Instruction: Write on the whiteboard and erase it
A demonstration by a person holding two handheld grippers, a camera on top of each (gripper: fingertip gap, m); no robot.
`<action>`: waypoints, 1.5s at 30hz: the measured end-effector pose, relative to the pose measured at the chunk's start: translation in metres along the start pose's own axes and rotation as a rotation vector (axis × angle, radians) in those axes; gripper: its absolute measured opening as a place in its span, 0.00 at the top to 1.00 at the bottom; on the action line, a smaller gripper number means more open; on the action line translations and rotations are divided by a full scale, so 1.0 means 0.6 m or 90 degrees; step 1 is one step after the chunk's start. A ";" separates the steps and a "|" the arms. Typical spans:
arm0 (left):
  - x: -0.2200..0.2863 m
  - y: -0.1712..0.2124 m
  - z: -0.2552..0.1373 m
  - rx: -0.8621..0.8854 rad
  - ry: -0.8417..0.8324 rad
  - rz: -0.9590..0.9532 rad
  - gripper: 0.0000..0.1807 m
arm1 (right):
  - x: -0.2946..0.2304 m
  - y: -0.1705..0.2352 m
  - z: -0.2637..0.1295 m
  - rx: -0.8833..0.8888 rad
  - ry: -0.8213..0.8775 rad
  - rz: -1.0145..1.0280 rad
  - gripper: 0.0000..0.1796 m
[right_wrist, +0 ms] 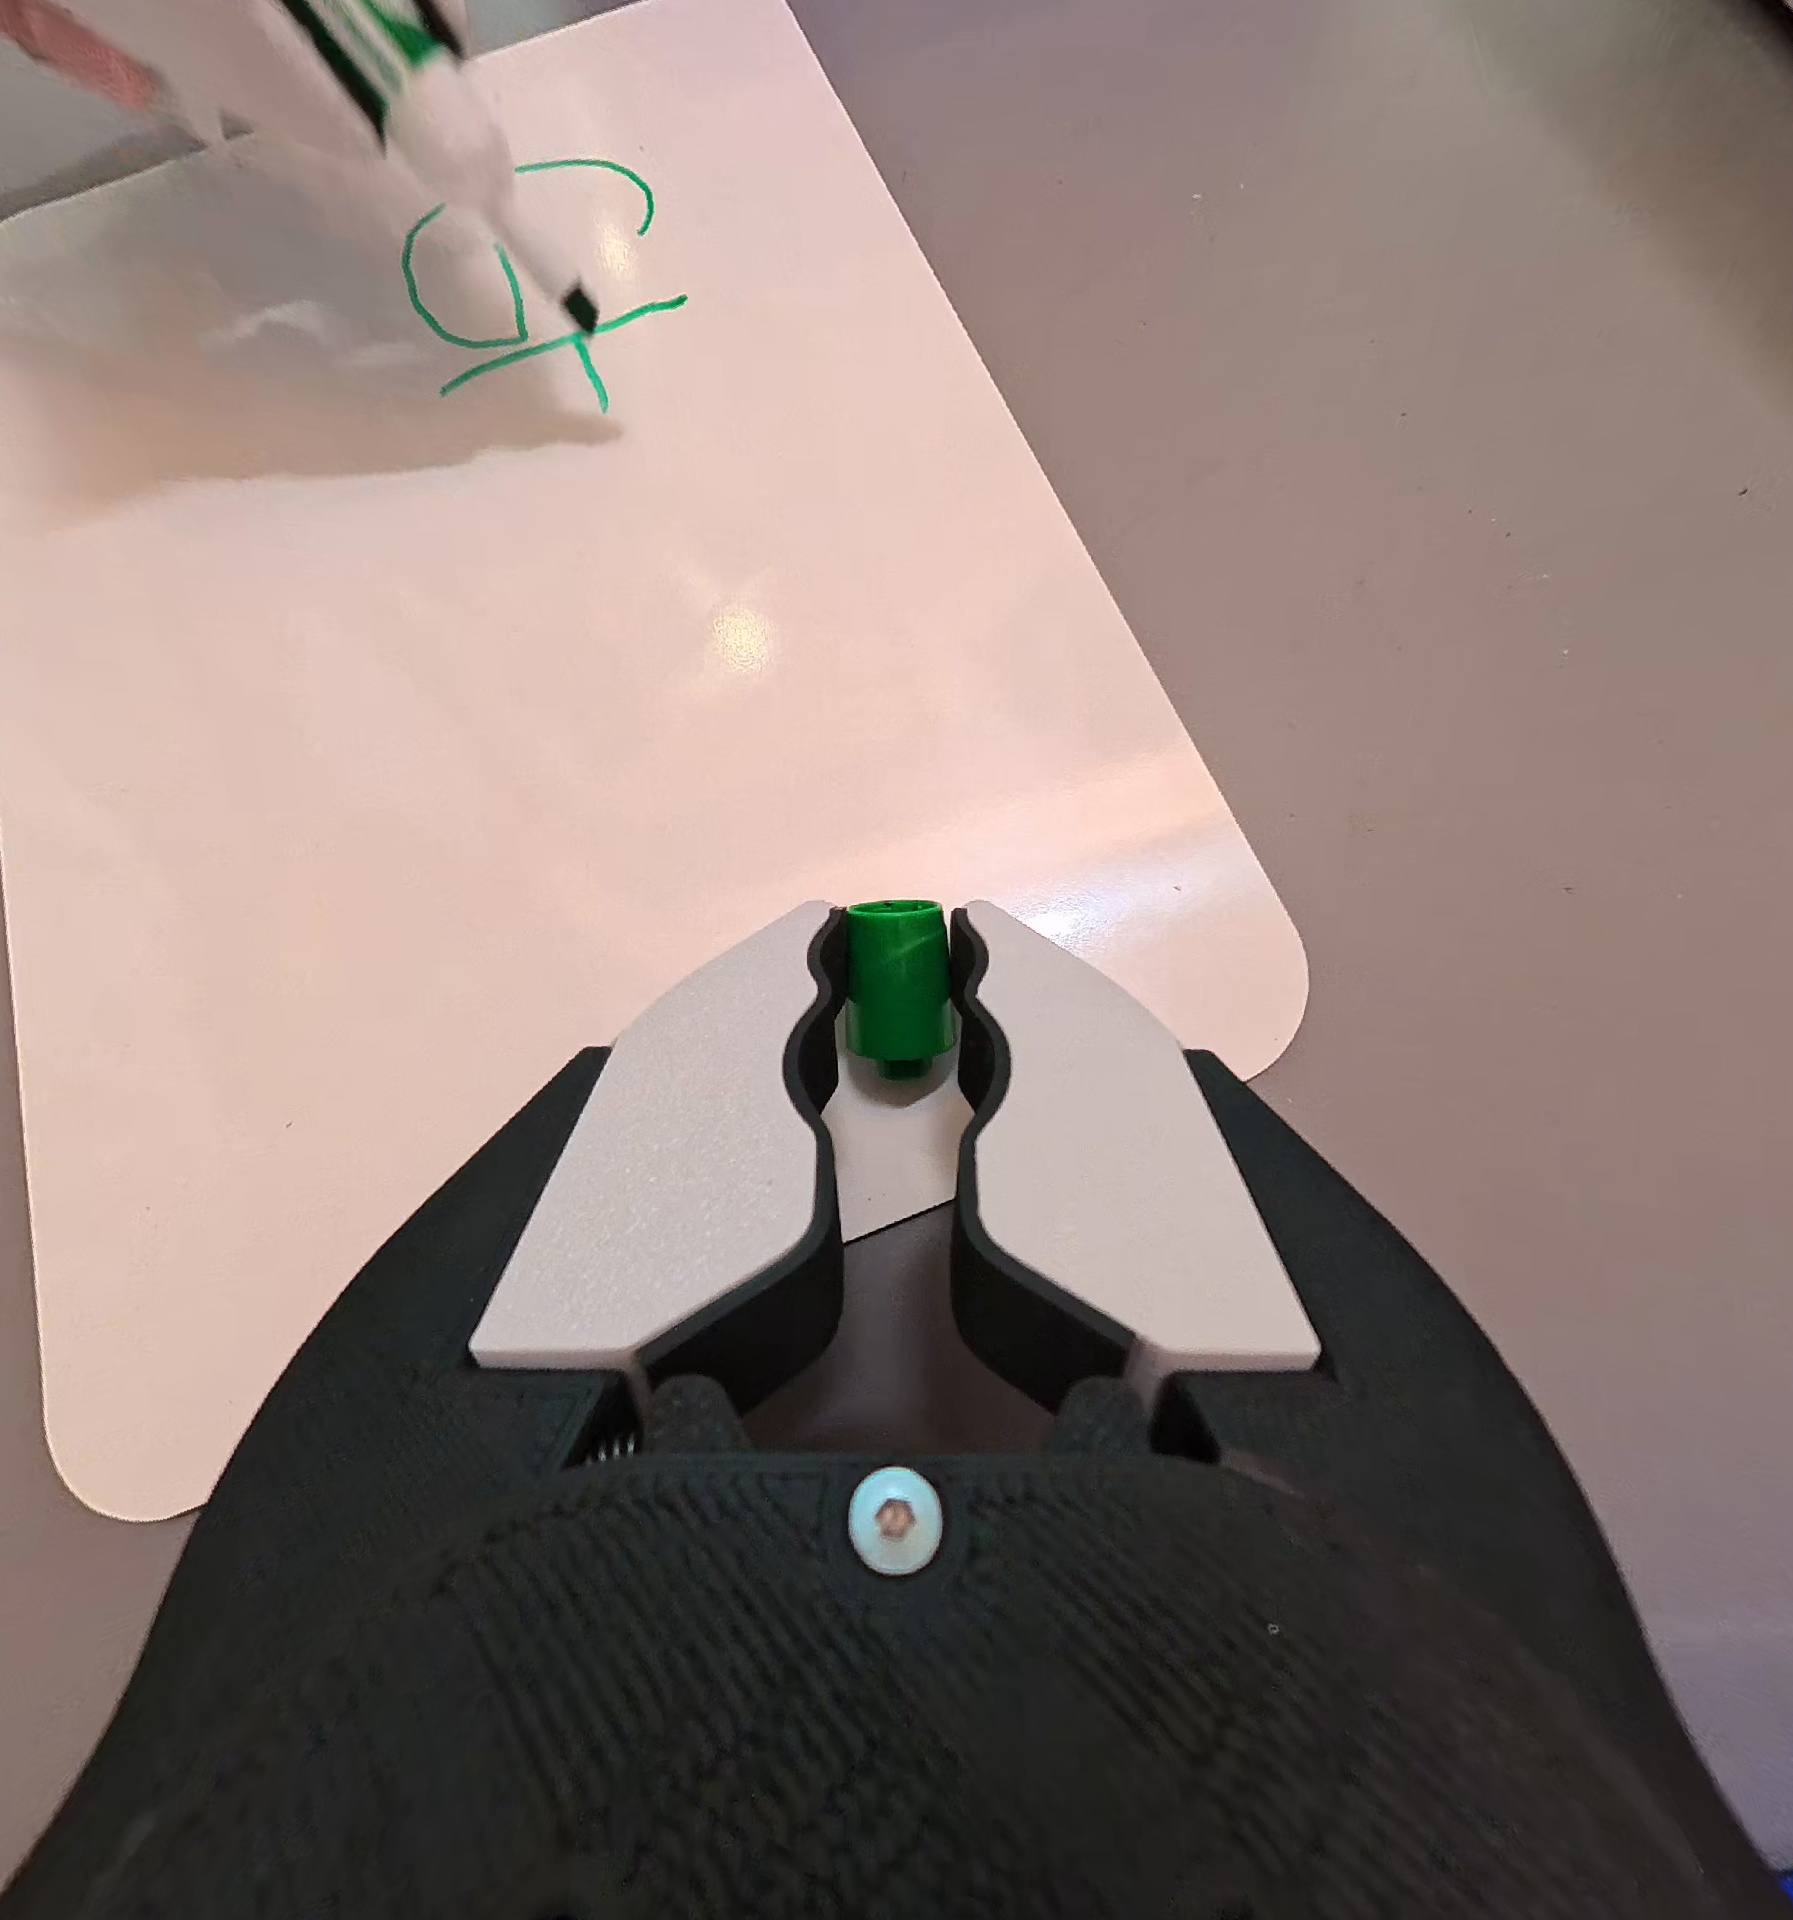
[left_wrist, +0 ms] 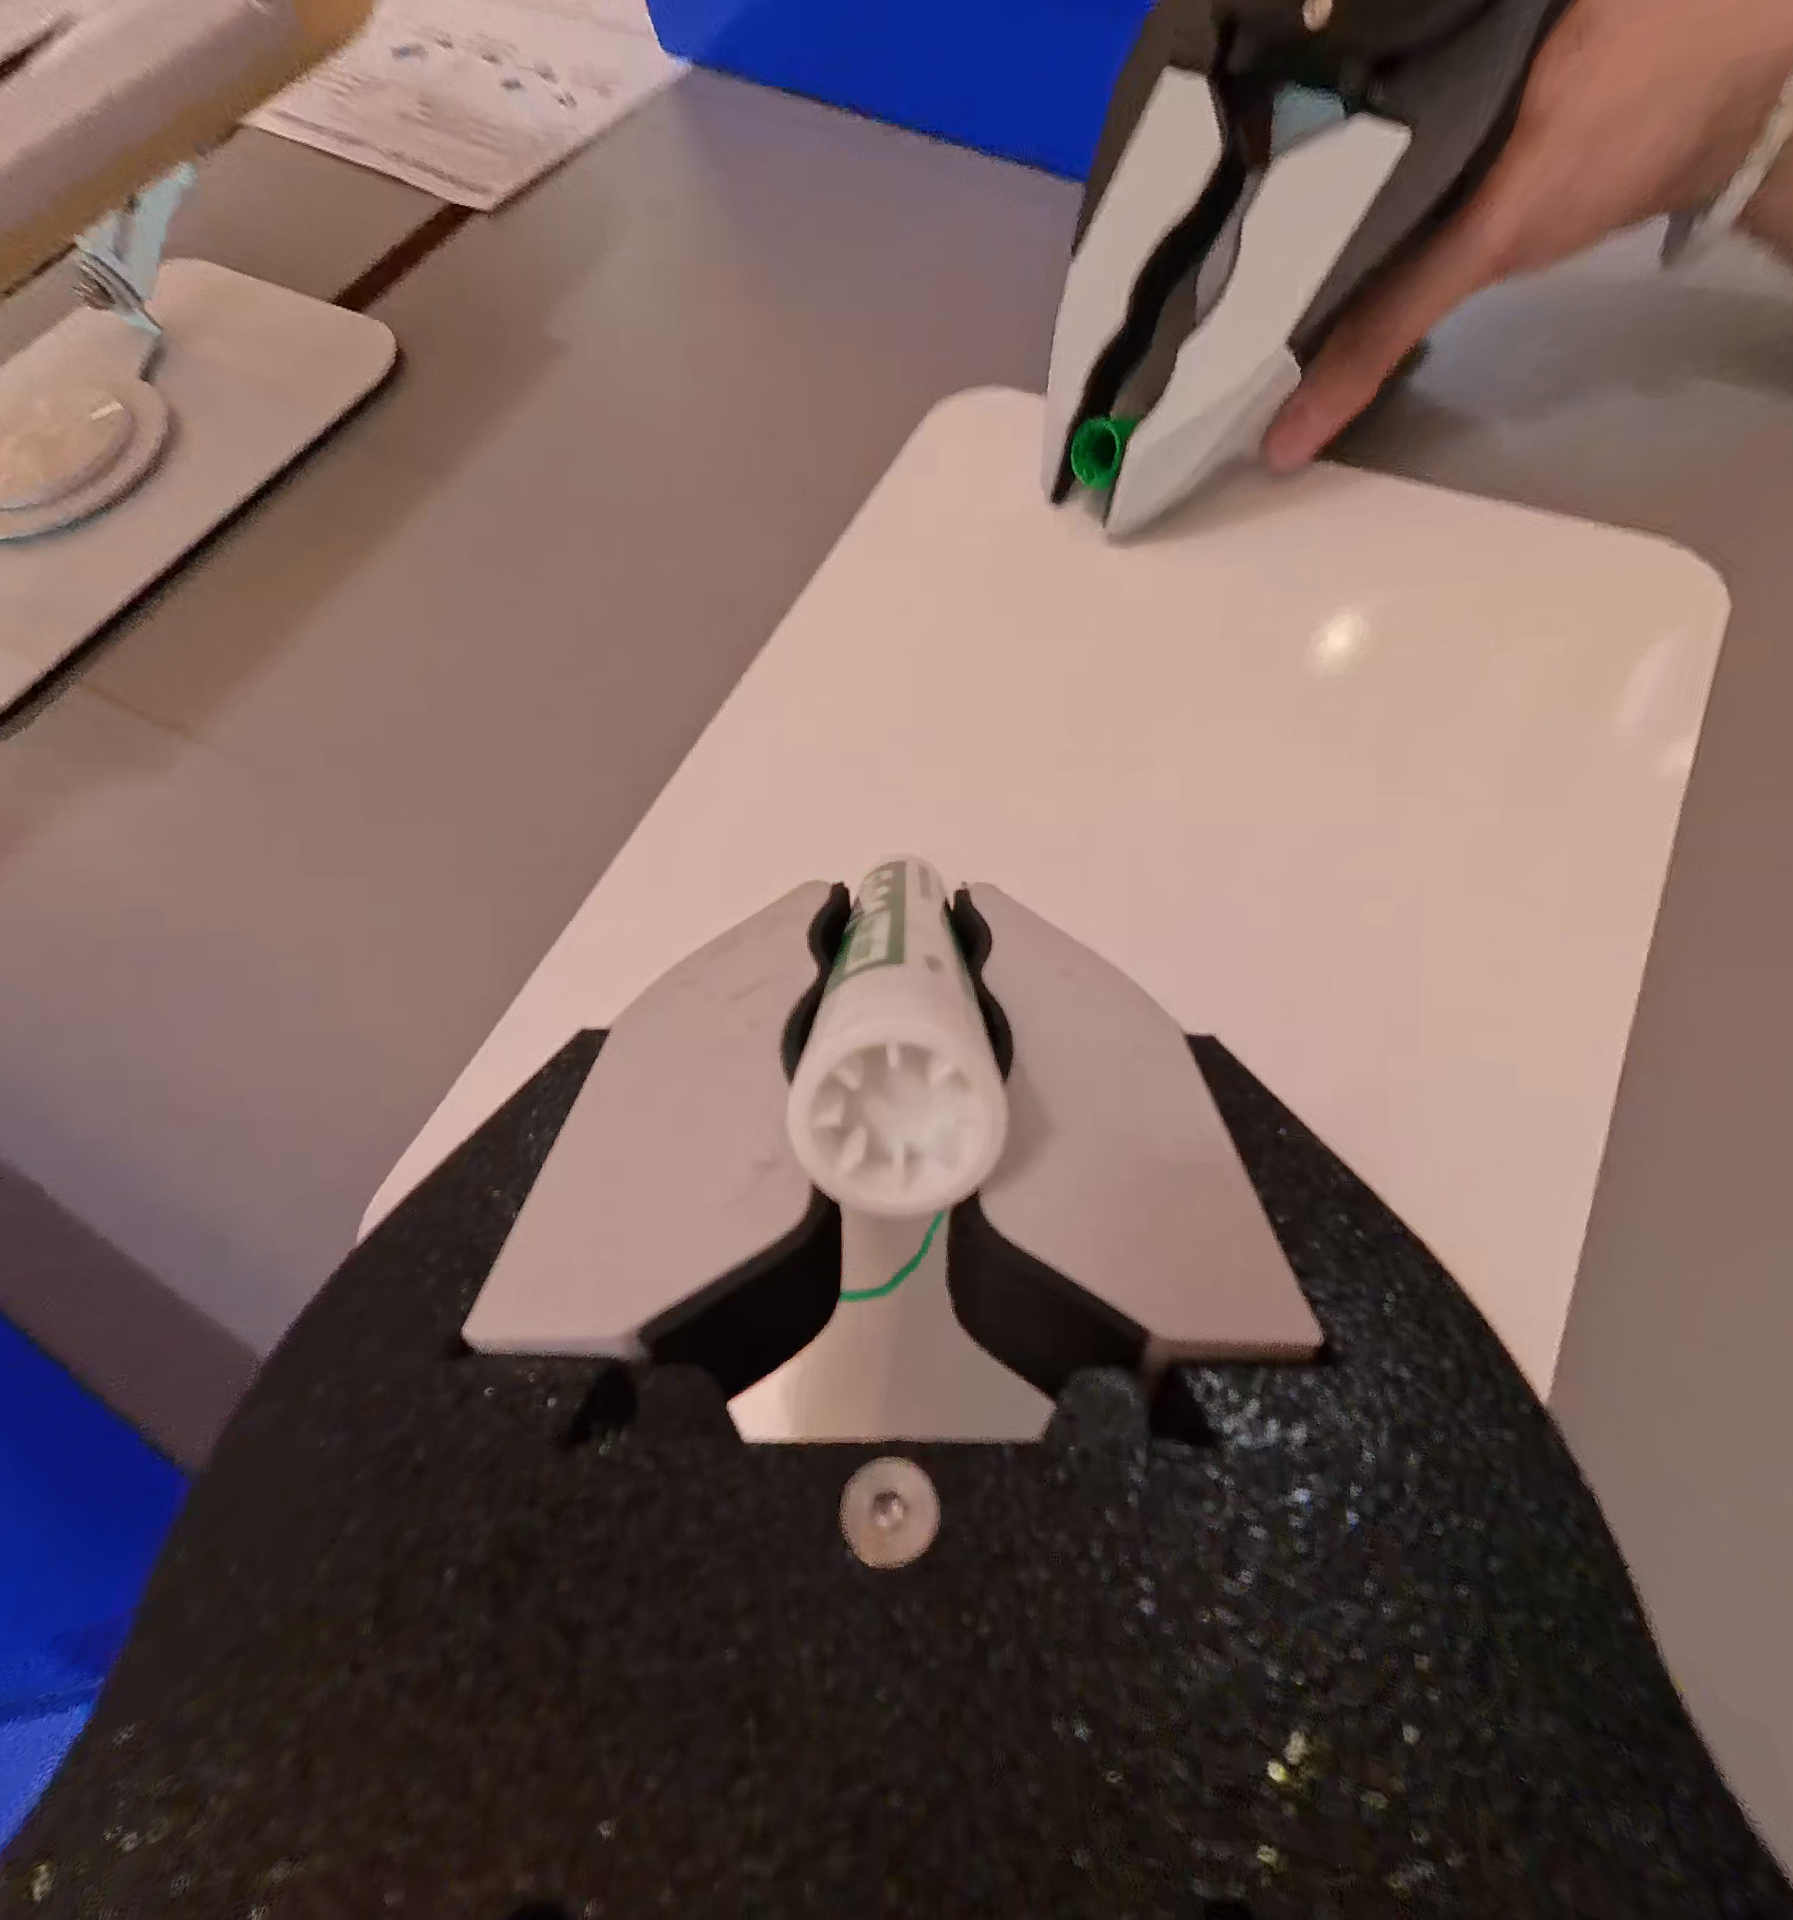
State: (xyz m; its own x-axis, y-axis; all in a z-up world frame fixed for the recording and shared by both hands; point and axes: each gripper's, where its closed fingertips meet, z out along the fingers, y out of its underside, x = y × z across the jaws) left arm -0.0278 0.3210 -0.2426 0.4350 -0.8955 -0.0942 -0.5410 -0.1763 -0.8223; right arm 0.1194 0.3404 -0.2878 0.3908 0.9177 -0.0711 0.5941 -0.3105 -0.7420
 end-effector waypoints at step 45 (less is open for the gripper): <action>-0.005 -0.014 0.038 -0.055 -0.031 0.060 0.89 | 0.000 0.000 0.000 0.000 -0.001 -0.002 0.90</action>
State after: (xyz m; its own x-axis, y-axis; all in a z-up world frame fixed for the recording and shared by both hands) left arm -0.0083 0.3341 -0.2482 0.4125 -0.8892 -0.1976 -0.6403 -0.1288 -0.7572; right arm 0.1194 0.3402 -0.2878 0.3879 0.9190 -0.0703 0.5954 -0.3081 -0.7420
